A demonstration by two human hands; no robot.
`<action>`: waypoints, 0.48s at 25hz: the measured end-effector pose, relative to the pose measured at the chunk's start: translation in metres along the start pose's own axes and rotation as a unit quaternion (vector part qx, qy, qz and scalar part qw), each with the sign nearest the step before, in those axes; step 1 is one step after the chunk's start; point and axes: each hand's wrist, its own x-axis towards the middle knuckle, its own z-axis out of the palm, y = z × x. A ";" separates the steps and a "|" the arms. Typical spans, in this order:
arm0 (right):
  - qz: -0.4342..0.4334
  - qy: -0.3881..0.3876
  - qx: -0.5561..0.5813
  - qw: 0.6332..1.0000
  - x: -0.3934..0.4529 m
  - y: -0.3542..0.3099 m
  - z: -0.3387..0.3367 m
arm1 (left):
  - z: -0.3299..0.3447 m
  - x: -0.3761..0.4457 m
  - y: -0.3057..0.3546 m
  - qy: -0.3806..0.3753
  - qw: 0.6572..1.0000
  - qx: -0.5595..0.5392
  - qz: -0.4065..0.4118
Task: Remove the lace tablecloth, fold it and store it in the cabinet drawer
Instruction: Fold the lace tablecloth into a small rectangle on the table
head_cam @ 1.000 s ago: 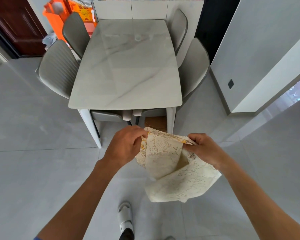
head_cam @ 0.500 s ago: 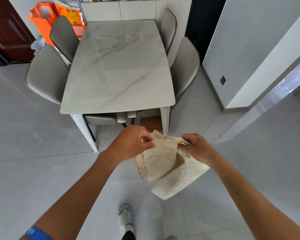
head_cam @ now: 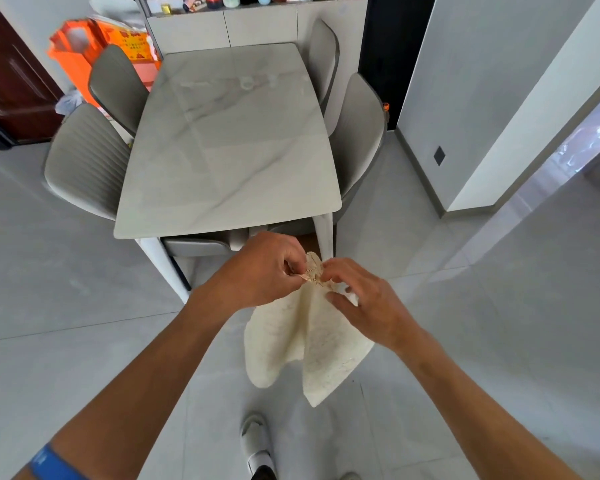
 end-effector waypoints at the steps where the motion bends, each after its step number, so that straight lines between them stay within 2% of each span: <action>1: 0.000 0.000 0.001 1.000 0.000 0.000 0.006 | -0.002 0.001 0.001 -0.007 1.000 0.004 0.002; 4: 0.079 -0.047 0.020 0.996 -0.001 0.004 0.030 | -0.007 0.001 0.004 -0.021 1.000 0.017 -0.001; 7: 0.180 -0.089 0.026 0.979 -0.004 0.011 0.049 | -0.021 0.000 -0.005 -0.015 0.999 -0.005 -0.044; 9: 0.182 -0.093 -0.007 0.979 -0.004 0.016 0.055 | -0.032 -0.003 -0.014 -0.018 0.997 -0.005 -0.075; 12: 0.154 -0.059 -0.042 0.985 0.001 0.022 0.056 | -0.042 -0.007 -0.026 -0.018 0.994 0.020 -0.104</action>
